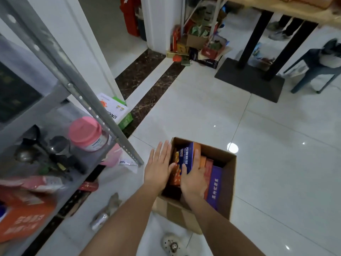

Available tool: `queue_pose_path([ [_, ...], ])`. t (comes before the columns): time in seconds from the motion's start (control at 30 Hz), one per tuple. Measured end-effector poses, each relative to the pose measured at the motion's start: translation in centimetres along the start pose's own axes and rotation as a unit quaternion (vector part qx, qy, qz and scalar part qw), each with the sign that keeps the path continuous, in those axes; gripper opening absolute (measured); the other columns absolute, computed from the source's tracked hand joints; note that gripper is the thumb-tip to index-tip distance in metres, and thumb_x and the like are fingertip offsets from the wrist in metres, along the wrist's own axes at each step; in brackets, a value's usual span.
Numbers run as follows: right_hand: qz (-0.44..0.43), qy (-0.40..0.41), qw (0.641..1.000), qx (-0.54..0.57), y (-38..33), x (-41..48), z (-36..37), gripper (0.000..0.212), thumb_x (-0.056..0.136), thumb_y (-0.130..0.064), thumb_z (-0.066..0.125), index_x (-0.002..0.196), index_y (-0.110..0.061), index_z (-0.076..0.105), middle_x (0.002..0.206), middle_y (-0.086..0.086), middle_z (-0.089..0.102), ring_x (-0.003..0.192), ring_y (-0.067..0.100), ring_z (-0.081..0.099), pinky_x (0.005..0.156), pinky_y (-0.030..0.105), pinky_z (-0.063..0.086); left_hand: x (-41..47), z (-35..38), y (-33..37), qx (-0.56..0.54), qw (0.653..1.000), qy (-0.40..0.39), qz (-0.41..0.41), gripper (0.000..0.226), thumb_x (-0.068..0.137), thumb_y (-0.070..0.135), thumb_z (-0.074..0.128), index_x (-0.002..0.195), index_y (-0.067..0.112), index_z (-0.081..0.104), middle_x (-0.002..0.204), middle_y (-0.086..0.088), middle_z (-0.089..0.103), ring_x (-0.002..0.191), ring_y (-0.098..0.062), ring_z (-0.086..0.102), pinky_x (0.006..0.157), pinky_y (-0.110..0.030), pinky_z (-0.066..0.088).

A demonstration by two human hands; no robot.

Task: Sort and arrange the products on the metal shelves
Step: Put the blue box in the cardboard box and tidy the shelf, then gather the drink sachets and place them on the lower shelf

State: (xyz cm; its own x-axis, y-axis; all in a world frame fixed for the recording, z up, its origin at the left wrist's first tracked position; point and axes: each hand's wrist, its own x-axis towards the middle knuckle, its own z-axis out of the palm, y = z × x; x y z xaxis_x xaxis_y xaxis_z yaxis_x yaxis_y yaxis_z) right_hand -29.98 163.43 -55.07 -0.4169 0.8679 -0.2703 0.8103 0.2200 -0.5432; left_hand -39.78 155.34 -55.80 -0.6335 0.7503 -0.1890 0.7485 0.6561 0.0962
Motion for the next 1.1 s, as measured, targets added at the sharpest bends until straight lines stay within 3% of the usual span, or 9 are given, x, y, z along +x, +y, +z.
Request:
queue_pose_path([
  [0.23, 0.046, -0.026, 0.998, -0.032, -0.9, 0.6, 3.2, 0.072, 0.100, -0.042, 0.044, 0.154, -0.034, -0.003, 0.142, 0.019, 0.035, 0.131, 0.032, 0.041, 0.107, 0.045, 0.038, -0.2, 1.4, -0.7, -0.049, 0.999, -0.009, 0.021, 0.063, 0.105, 0.036, 0.015, 0.141, 0.021, -0.034, 0.154, 0.006, -0.032, 0.147, -0.013, -0.022, 0.118, -0.033, -0.013],
  [0.43, -0.072, -0.102, 0.992, -0.026, -0.5, 0.5, 3.9, 0.047, 0.106, -0.037, 0.026, 0.152, -0.029, 0.025, 0.139, 0.008, 0.033, 0.127, 0.023, 0.038, 0.104, 0.035, 0.038, -0.2, 1.4, -0.7, -0.042, 0.999, -0.013, 0.022, 0.063, 0.104, 0.031, 0.017, 0.143, 0.021, -0.032, 0.156, 0.005, -0.030, 0.146, -0.012, -0.022, 0.118, -0.033, -0.012],
  [0.53, -0.101, -0.115, 0.986, -0.072, 0.0, 0.2, 3.7, 0.049, 0.106, -0.036, 0.025, 0.155, -0.027, 0.020, 0.152, 0.006, 0.027, 0.140, 0.022, 0.026, 0.112, 0.037, 0.032, -0.2, 1.2, -0.7, -0.035, 0.999, -0.020, 0.021, 0.064, 0.104, 0.033, 0.018, 0.143, 0.020, -0.032, 0.158, 0.003, -0.028, 0.147, -0.014, -0.020, 0.117, -0.034, -0.011],
  [0.67, -0.152, -0.144, 0.961, -0.179, 2.0, -0.3, 2.2, 0.054, 0.106, -0.042, 0.021, 0.156, -0.029, 0.007, 0.164, 0.002, 0.004, 0.151, 0.022, -0.002, 0.122, 0.041, 0.010, -1.0, 0.7, -0.6, -0.036, 0.998, -0.051, 0.009, 0.069, 0.101, 0.055, 0.011, 0.144, 0.022, -0.031, 0.154, 0.003, -0.034, 0.144, -0.016, -0.027, 0.117, -0.036, -0.014],
  [0.83, -0.199, -0.190, 0.921, -0.275, 5.9, -2.6, -1.8, 0.063, 0.101, -0.056, 0.012, 0.156, -0.031, -0.004, 0.163, 0.001, -0.016, 0.148, 0.021, -0.021, 0.121, 0.043, -0.009, -7.8, 1.1, -1.1, -0.105, 0.981, -0.083, -0.141, 0.084, 0.079, 0.073, -0.008, 0.144, 0.024, -0.031, 0.152, 0.002, -0.035, 0.143, -0.017, -0.028, 0.117, -0.039, -0.013],
  [0.9, -0.226, -0.193, 0.904, -0.307, 6.2, -3.4, -3.0, 0.063, 0.100, -0.057, 0.009, 0.155, -0.031, -0.006, 0.163, 0.001, -0.016, 0.148, 0.021, -0.021, 0.121, 0.043, -0.010, -11.1, 1.2, -1.6, -0.100, 0.970, -0.107, -0.192, 0.083, 0.081, 0.073, -0.006, 0.145, 0.025, -0.028, 0.151, 0.001, -0.034, 0.146, -0.020, -0.023, 0.118, -0.040, -0.011],
  [0.97, -0.278, -0.193, 0.882, -0.328, 5.0, -4.6, -3.9, 0.064, 0.098, -0.058, 0.003, 0.156, -0.030, -0.005, 0.163, 0.002, -0.015, 0.149, 0.022, -0.019, 0.121, 0.043, -0.012, -14.0, 0.8, -2.3, -0.081, 0.961, -0.120, -0.235, 0.080, 0.093, 0.068, 0.012, 0.149, 0.024, -0.024, 0.155, 0.000, -0.030, 0.148, -0.023, -0.019, 0.120, -0.042, -0.008],
  [1.07, -0.408, -0.168, 0.843, -0.309, 1.9, -7.6, -4.9, 0.080, 0.094, -0.057, -0.012, 0.152, -0.023, 0.032, 0.160, 0.009, 0.020, 0.151, 0.024, 0.000, 0.117, 0.044, -0.004, -17.7, -0.9, -3.5, -0.066, 0.951, -0.112, -0.281, 0.075, 0.096, 0.064, 0.011, 0.152, 0.024, -0.017, 0.159, -0.002, -0.024, 0.149, -0.025, -0.015, 0.120, -0.043, -0.007],
  [1.1, -0.449, -0.158, 0.828, -0.295, 1.1, -8.8, -4.8, 0.083, 0.094, -0.057, -0.014, 0.148, -0.022, 0.040, 0.157, 0.008, 0.029, 0.150, 0.018, -0.007, 0.115, 0.044, -0.003, -18.9, -1.7, -4.0, -0.061, 0.947, -0.108, -0.295, 0.074, 0.094, 0.064, 0.003, 0.153, 0.024, -0.016, 0.159, -0.002, -0.024, 0.149, -0.025, -0.015, 0.119, -0.044, -0.007],
])
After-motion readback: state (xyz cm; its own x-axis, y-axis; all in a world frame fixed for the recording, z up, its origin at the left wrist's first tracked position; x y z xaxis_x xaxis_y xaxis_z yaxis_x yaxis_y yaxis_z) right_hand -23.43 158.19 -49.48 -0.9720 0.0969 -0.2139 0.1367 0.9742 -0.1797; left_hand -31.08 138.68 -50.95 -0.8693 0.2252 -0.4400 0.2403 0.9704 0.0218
